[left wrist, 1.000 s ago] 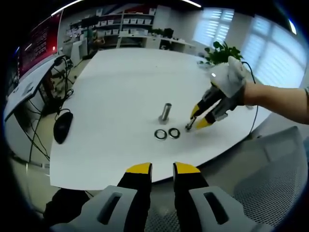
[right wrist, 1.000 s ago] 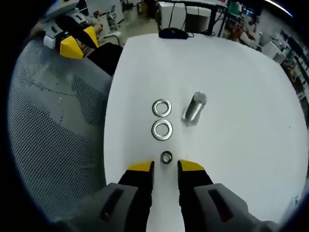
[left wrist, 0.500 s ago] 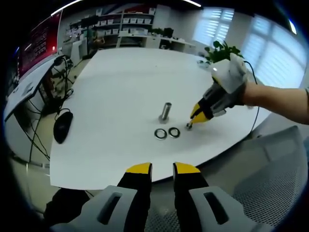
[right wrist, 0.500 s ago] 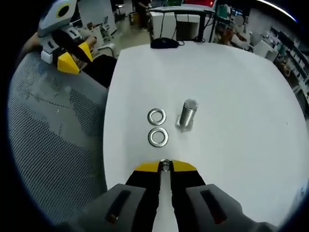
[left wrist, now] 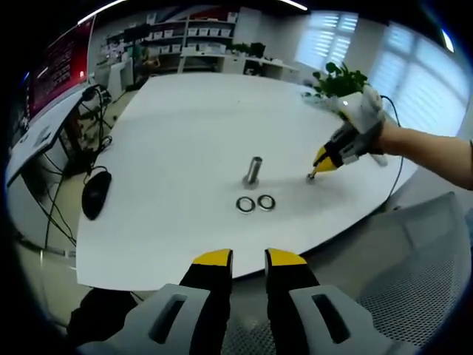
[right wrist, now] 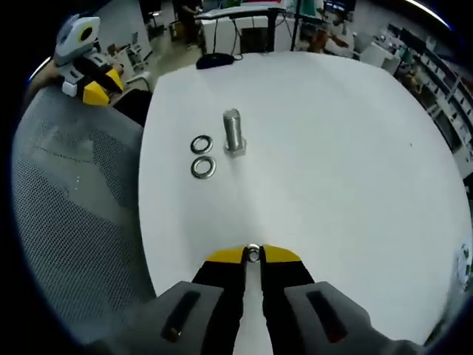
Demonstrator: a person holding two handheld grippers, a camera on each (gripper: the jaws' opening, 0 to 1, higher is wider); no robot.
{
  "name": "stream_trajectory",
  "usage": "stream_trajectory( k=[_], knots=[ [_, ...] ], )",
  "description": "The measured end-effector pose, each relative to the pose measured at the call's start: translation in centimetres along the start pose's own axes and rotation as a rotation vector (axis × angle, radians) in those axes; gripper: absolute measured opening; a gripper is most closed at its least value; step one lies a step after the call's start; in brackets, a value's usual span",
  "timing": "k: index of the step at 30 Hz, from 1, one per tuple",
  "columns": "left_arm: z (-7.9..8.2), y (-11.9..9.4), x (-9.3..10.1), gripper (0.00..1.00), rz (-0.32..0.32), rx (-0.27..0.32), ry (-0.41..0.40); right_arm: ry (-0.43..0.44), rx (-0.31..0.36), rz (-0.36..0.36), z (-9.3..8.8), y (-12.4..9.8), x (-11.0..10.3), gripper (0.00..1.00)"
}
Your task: Place the washer onto the threaded stud by aligning its center hole with the stud, sliding it down to the base, and recovering from edge contact or off-axis alignment until the washer reaches the visible bottom stop.
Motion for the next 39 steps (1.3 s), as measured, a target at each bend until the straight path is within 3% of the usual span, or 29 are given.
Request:
stream_trajectory(
  k=[6,12,16,20,24,27,29,35,39],
  knots=[
    [0.0,0.0,0.0,0.15,0.001,-0.001,-0.002,0.040,-0.022,-0.020,-2.0,-0.3,1.0,0.09],
    [0.0,0.0,0.0,0.15,0.001,-0.001,-0.005,0.051,-0.020,-0.005,-2.0,-0.3,1.1,0.10],
    [0.0,0.0,0.0,0.15,0.000,0.003,-0.010,0.068,0.008,-0.034,-1.5,-1.2,1.4,0.31],
    [0.3,-0.1,0.1,0.16,-0.009,0.027,-0.019,0.084,0.044,-0.055,-1.3,-3.5,1.1,0.31],
    [0.3,-0.1,0.1,0.16,-0.010,0.023,-0.013,0.116,0.126,-0.085,-1.2,-6.7,0.5,0.30],
    [1.1,-0.3,0.9,0.20,-0.065,0.078,-0.031,0.142,0.189,-0.107,-1.2,-9.3,-0.3,0.30],
    [0.9,-0.4,0.7,0.23,-0.056,0.073,-0.046,0.167,0.242,-0.109,-1.2,-10.8,-1.0,0.30],
    [1.0,-0.5,1.2,0.26,-0.074,0.080,-0.029,0.326,0.484,-0.061,-1.1,-16.3,-4.7,0.31],
    [1.1,-0.5,1.2,0.29,-0.075,0.085,-0.036,0.457,0.642,-0.014,-2.1,-19.1,-6.8,0.34]
  ],
)
Point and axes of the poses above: the point that each gripper's makers call its tool centre point, and the gripper's own axes: y roughly forward along the fingers, x roughly to its right, z roughly out of its top, the point moved 3 cm from there along -y, roughly backward along the fingers, and after that the axes turned 4 degrees about -x, right-handed, at the moved point
